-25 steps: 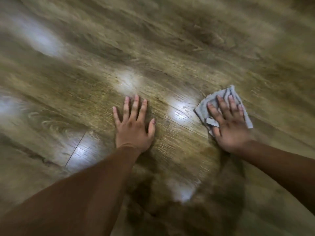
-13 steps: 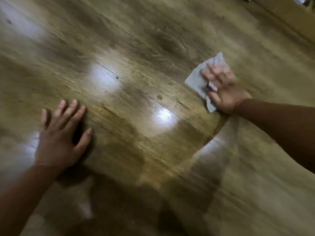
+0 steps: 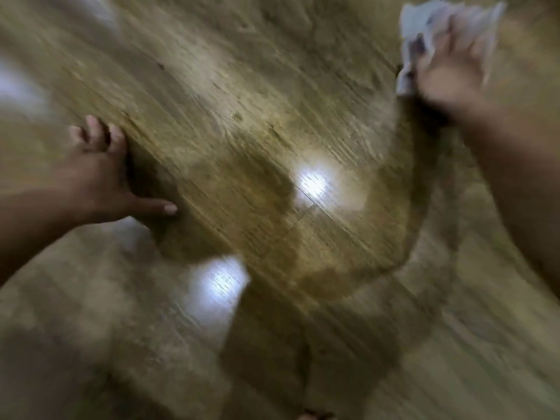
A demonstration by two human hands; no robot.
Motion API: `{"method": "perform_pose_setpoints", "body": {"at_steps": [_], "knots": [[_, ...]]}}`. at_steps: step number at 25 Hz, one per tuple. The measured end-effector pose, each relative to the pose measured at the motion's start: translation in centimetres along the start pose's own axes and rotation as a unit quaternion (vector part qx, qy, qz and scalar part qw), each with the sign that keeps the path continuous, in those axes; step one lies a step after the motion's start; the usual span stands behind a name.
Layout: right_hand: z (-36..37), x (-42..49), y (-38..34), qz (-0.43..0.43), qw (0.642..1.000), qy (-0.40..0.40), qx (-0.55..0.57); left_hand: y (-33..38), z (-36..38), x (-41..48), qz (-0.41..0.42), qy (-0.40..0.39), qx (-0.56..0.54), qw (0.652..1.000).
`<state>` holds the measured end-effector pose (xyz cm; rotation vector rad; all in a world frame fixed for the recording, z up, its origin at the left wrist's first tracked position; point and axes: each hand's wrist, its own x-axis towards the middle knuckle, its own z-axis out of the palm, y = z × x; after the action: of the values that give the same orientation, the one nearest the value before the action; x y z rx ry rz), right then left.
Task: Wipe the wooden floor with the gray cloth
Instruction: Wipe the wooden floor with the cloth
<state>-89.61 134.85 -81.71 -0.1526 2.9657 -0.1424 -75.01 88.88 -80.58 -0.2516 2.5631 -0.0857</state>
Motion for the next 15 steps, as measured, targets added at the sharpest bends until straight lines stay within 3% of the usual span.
{"method": "perform_pose_setpoints", "body": {"at_steps": [2,3,4,6,7,10,11,14,15], "knots": [[2.7,-7.4,-4.6,-0.062,0.993,-0.098,0.011,3.1,-1.5,-1.5,-0.034,-0.101,0.002,0.994],[4.1,-12.9,-8.0,-0.121,0.984,-0.123,0.050,4.0,-2.3,-1.7,-0.057,-0.099,0.022,0.993],[6.3,-20.3,-11.5,-0.209,0.971,-0.088,0.077,4.8,-2.9,-1.3,-0.065,-0.110,0.030,0.991],[5.8,-30.3,-16.2,-0.381,0.895,-0.204,0.109,5.9,-3.6,-1.1,-0.061,-0.148,0.068,0.985],[5.6,-30.8,-16.1,-0.413,0.893,-0.163,0.073,6.0,-3.6,-0.6,-0.050,-0.162,0.102,0.980],[3.7,-21.2,-8.6,-0.324,0.933,-0.116,0.104,6.3,-4.2,-0.1,-0.012,-0.183,0.165,0.969],[2.9,-17.3,-5.5,-0.278,0.949,-0.128,0.081,6.1,-4.2,-0.1,-0.005,-0.183,0.175,0.967],[0.6,-3.7,3.4,-0.156,0.985,-0.055,-0.046,5.8,-4.6,-0.5,0.002,-0.174,0.187,0.967],[-0.8,1.2,6.0,-0.099,0.989,-0.086,-0.067,5.9,-4.6,-0.7,-0.003,-0.174,0.189,0.967]]}}
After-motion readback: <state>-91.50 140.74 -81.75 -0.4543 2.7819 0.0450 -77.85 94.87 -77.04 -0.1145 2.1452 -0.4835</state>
